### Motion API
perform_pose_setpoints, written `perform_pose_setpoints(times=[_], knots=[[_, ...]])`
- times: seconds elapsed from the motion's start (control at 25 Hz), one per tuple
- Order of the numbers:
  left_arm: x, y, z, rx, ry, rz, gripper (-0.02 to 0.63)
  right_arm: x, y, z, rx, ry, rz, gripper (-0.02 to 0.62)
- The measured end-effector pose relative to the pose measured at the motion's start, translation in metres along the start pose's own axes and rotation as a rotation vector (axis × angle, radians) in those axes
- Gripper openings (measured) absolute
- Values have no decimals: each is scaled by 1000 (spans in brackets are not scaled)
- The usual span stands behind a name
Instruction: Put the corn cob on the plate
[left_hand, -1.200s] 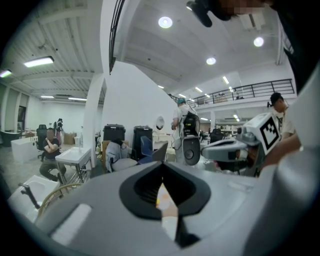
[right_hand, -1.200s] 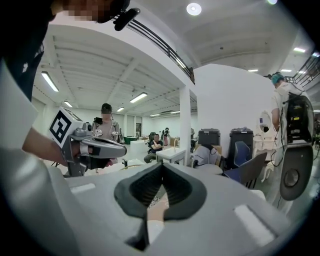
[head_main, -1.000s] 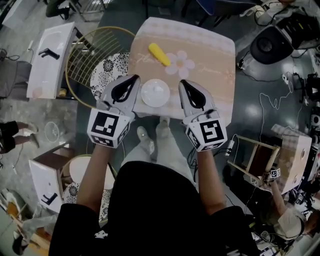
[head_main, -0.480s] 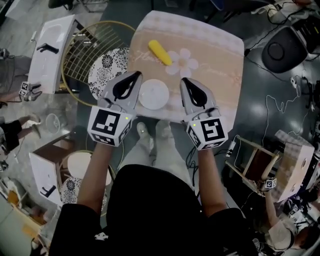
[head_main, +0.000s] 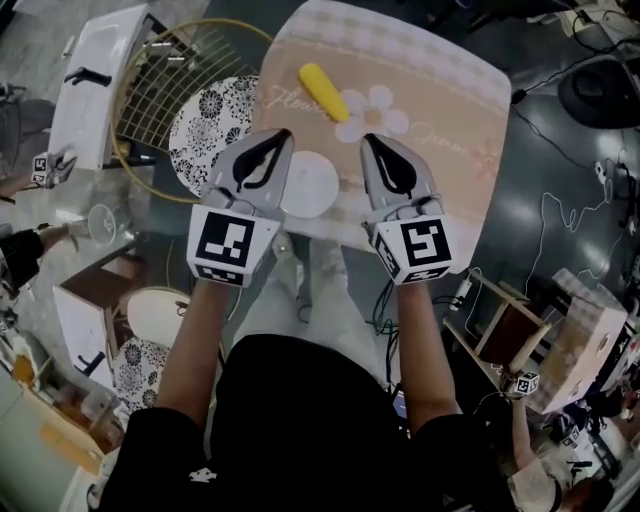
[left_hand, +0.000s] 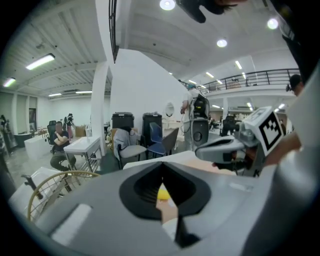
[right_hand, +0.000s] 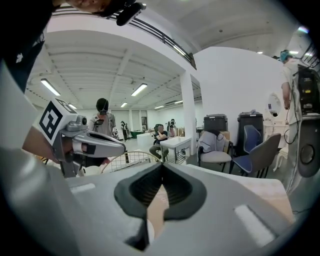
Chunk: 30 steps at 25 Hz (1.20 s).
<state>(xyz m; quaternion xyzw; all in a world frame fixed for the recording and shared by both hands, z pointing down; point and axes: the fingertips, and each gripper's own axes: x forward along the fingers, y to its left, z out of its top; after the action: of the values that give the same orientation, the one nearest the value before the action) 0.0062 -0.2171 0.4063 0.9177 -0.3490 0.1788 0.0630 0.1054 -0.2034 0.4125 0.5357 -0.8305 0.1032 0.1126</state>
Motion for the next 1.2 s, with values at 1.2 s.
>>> perform_pose_setpoints(times=[1.2], knots=[[8,25,-67,-46,82,108,6,190,-37,-151,-91,300,67,144]])
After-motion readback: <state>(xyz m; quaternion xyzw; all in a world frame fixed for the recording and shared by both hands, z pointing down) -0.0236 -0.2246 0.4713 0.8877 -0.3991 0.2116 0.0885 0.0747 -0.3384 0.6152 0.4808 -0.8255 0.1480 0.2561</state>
